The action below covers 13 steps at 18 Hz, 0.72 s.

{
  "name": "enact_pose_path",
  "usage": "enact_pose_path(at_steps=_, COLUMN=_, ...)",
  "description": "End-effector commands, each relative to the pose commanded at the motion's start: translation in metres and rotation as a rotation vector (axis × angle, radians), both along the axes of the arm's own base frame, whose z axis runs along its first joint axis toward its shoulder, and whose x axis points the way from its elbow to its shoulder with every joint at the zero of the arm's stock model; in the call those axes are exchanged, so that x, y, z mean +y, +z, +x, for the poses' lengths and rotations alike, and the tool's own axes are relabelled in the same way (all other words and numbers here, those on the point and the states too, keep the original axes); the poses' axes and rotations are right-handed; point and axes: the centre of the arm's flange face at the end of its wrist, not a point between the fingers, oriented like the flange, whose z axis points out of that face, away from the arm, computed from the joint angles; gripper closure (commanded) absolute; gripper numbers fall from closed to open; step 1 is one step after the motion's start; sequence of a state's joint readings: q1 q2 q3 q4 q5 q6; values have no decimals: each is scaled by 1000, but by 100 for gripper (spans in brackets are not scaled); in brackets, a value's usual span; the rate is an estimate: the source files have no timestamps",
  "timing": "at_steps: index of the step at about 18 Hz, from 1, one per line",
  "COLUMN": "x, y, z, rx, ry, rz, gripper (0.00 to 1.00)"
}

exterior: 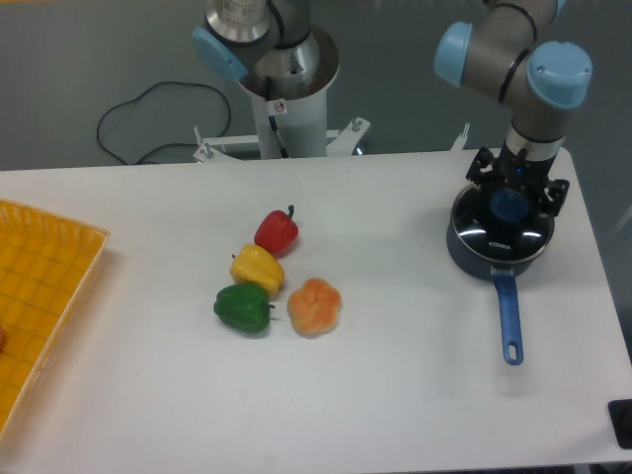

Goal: Open the lid
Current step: 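Lower the gripper further around the blue lid knob, then close the gripper on the blue lid knob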

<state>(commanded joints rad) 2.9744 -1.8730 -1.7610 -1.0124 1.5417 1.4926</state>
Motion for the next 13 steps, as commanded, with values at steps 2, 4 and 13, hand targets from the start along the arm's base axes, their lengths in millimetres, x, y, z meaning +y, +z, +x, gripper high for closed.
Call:
enact_pose_path(at_steps=2, x=0, y=-1, z=1, rx=-3, ry=-1, rz=-2, gripper=0)
enact_pose_path(at_steps=4, x=-1, y=-1, z=0, rx=-3, ry=0, rz=-2, gripper=0)
enact_pose_path(at_steps=13, x=-4, y=-2, z=0, rx=-4, ry=2, rz=-3, gripper=15)
